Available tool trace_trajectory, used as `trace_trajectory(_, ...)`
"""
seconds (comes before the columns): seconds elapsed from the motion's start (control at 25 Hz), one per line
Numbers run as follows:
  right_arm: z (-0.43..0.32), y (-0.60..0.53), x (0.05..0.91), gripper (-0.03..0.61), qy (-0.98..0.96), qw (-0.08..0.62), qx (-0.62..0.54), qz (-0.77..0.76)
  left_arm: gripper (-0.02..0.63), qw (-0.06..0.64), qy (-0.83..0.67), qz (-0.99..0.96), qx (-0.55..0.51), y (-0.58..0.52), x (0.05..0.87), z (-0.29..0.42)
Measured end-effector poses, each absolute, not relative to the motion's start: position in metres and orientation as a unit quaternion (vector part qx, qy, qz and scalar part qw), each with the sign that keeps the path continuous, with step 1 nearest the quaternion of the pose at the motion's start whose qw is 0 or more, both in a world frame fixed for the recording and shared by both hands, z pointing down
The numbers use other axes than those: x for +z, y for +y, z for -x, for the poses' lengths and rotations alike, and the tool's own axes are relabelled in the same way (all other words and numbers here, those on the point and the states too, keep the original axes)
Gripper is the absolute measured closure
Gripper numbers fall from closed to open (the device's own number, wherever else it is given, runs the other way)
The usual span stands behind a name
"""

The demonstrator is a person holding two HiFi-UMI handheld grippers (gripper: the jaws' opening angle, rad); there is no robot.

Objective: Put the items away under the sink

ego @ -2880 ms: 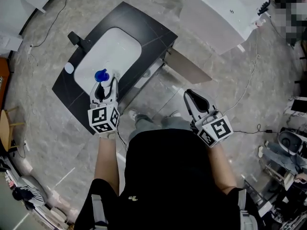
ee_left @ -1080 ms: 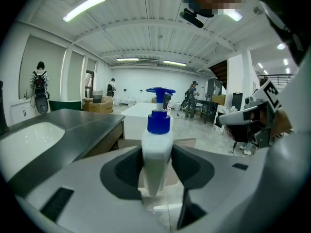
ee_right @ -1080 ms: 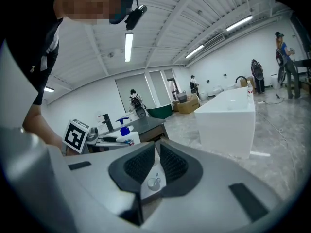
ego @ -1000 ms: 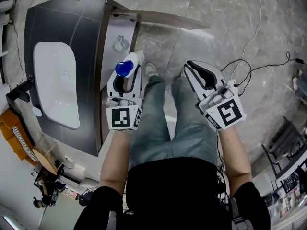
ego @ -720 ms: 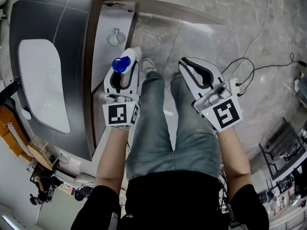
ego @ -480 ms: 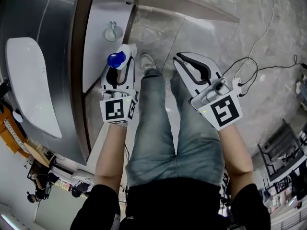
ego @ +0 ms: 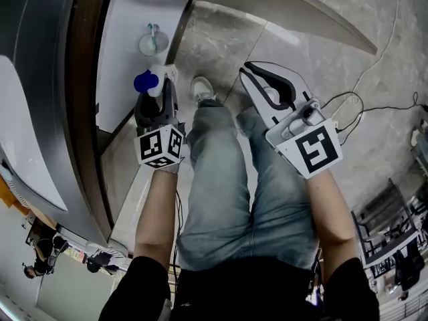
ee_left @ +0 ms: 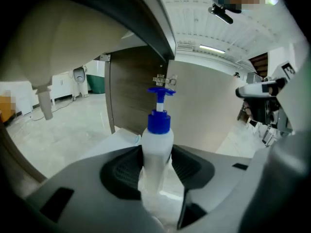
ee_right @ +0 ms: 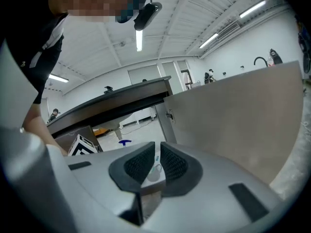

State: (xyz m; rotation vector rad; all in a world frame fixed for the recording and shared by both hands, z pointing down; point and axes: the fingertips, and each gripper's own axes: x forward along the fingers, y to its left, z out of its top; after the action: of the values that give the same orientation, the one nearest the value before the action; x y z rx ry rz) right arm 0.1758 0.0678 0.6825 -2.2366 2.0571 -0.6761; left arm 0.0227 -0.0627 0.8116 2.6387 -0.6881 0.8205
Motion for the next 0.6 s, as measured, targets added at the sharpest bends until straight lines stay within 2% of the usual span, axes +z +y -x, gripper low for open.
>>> trace_trajectory(0.6,-0.171,0.031,0.730,0.526,0.700,-0.010,-0.222,0.678,0.416,0.194,-0.367,-0.860,0.297,-0.112,0.919,0.006)
